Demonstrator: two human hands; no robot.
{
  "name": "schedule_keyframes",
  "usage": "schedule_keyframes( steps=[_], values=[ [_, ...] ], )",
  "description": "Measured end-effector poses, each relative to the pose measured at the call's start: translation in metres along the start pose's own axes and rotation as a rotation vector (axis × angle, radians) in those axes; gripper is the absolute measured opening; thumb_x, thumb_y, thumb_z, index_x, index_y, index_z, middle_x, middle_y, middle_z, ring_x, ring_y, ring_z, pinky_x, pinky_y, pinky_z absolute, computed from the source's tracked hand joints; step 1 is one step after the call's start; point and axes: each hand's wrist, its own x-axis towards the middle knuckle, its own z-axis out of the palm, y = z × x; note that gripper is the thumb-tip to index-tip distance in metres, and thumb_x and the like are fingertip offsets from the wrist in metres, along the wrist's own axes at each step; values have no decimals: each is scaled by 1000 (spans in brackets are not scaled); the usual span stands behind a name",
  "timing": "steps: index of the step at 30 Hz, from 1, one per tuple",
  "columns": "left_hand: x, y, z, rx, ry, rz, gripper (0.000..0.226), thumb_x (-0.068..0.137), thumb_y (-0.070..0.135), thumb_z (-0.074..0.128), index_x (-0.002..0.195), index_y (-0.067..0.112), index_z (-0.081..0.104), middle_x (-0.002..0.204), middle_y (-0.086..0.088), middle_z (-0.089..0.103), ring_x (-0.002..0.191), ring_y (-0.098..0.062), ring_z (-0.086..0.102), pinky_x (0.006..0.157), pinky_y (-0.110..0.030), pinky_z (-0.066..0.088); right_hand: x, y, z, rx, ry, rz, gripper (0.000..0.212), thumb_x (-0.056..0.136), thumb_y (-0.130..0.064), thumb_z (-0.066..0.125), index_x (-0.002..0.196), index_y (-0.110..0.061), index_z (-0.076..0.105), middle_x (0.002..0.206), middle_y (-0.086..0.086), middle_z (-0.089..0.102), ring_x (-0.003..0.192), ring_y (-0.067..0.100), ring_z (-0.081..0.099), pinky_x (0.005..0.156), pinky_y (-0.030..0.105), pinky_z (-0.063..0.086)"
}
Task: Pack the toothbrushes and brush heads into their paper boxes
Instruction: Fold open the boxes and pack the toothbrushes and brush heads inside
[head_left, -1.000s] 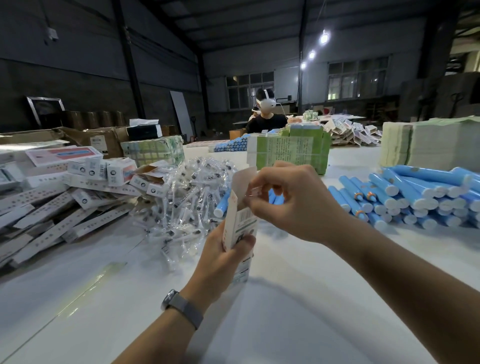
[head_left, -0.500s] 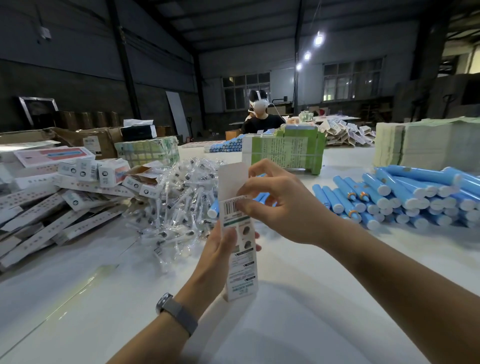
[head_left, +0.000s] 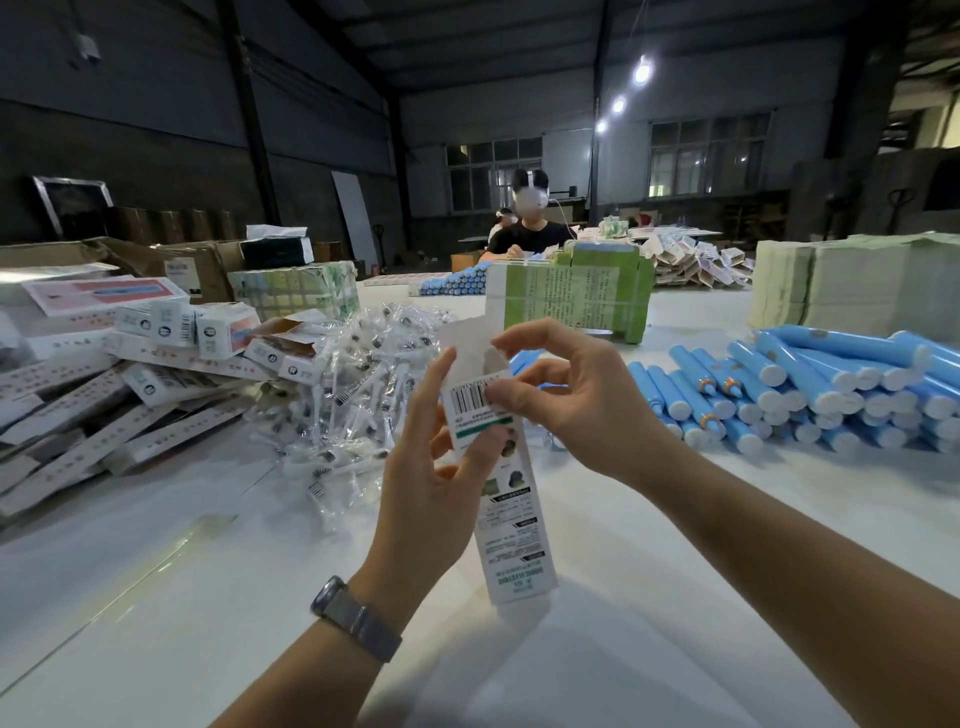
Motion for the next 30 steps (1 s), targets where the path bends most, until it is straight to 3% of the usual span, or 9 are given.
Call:
schedule_keyframes(
  steps=[5,9,12,15,18,20,23,25,30],
  values=[
    [2,1,0,16,-43,-13,52,83,38,65,122,67,46,102,18,69,93,-9,69,69,-20,57,1,-1,-3,71,-74,-45,7,83,-23,75,83,-23,69,94,-10,66,78,13,65,65,22,52],
    [4,5,-1,-8,-133,-33,39,85,36,63,115,58,51,102,17,67,90,-8,69,71,-26,58,1,-1,-11,133,-80,-71,8,76,-21,78,75,-24,71,102,-1,65,98,26,67,76,33,58],
    [5,4,-1,-3,-180,-41,35,89,34,61,116,54,49,104,16,66,91,-10,68,74,-30,57,1,-4,-14,170,-58,-87,31,73,-9,79,94,-28,66,111,-2,66,101,19,66,75,33,56],
    [5,3,-1,5,-170,-22,38,92,31,59,123,49,46,112,15,65,98,-14,68,82,-37,58,2,-7,-10,129,-59,-118,50,73,-8,79,109,-34,57,99,-4,70,98,16,67,77,44,56],
    [1,5,3,-1,-152,6,51,93,23,57,131,50,37,121,17,62,101,-13,66,82,-31,57,3,-9,-10,78,-57,-134,37,74,-9,77,98,-36,67,93,-6,71,98,18,67,79,47,55],
    [-1,5,6,-56,-114,-52,65,90,19,61,127,63,29,115,11,67,95,-14,69,77,-30,57,2,-9,-10,49,-70,-122,23,77,-16,76,89,-35,73,92,-6,72,95,21,68,78,49,57],
    [-1,4,7,-97,-70,-103,70,86,15,65,119,67,32,104,6,70,87,-16,71,71,-29,58,1,-11,-9,106,-95,-98,3,83,-17,72,82,-15,75,85,-6,69,83,19,70,69,30,56],
    [-1,5,7,-55,-83,-63,59,83,25,69,118,62,38,100,8,70,85,-15,71,67,-31,60,2,-13,-9,115,-92,-112,4,84,-12,71,80,-13,73,81,-6,68,81,17,69,68,26,55],
    [-1,7,6,38,-73,-30,53,77,36,66,114,63,40,100,8,69,90,-20,69,67,-45,62,3,-18,-7,49,-193,-108,21,82,-7,74,92,-26,74,94,-3,67,95,18,67,77,35,59]
  ],
)
